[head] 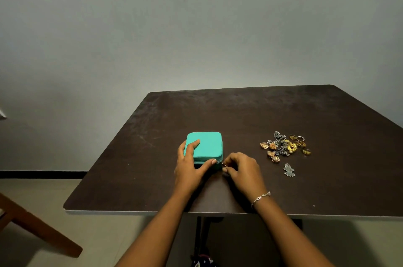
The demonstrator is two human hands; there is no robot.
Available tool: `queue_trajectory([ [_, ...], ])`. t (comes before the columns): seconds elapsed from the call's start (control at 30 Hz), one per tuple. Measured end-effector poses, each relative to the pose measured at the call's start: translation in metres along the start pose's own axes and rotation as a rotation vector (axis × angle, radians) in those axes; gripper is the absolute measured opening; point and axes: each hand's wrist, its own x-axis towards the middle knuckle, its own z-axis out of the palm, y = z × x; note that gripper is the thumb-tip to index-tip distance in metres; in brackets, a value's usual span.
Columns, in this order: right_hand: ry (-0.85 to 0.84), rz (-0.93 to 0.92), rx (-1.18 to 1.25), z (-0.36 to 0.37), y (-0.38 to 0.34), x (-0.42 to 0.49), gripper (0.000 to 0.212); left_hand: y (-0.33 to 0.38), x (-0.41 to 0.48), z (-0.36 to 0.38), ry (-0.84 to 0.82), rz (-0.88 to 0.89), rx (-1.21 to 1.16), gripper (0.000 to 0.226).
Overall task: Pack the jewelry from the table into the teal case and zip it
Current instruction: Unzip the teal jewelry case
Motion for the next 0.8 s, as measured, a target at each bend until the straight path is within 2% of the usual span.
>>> queue_trajectory([
  [0.17, -0.103, -0.021, 0.064, 0.003, -0.001, -0.004, 0.016, 0.000, -0.002, 0.000, -0.022, -0.009, -0.025, 0.065],
  [0.23, -0.108, 0.008, 0.201, -0.005, 0.001, -0.002, 0.018, 0.002, -0.003, 0.000, 0.019, -0.003, -0.015, 0.068],
  [0.33, 0.066, 0.084, 0.397, -0.007, 0.006, 0.006, 0.019, 0.006, -0.007, -0.001, 0.246, 0.040, 0.063, 0.062],
  [0.4, 0.083, 0.097, 0.481, -0.002, 0.005, 0.014, 0.018, 0.008, -0.013, -0.001, 0.443, 0.163, 0.248, 0.045],
  [0.47, 0.050, 0.077, 0.559, 0.006, 0.000, 0.021, 0.024, 0.010, -0.019, 0.000, 0.499, 0.257, 0.422, 0.038],
  [0.53, 0.024, 0.052, 0.612, 0.013, -0.003, 0.026, 0.035, 0.013, -0.025, 0.003, 0.423, 0.298, 0.518, 0.038],
  [0.63, -0.007, 0.045, 0.641, 0.019, -0.002, 0.026, 0.044, 0.020, -0.032, 0.011, 0.225, 0.255, 0.630, 0.039],
  [0.73, -0.008, 0.051, 0.665, 0.018, 0.002, 0.025, 0.047, 0.037, -0.034, 0.015, 0.060, 0.088, 0.684, 0.035],
  [0.8, -0.011, 0.037, 0.663, 0.017, 0.002, 0.025, 0.047, 0.043, -0.032, 0.019, 0.019, 0.006, 0.697, 0.038],
])
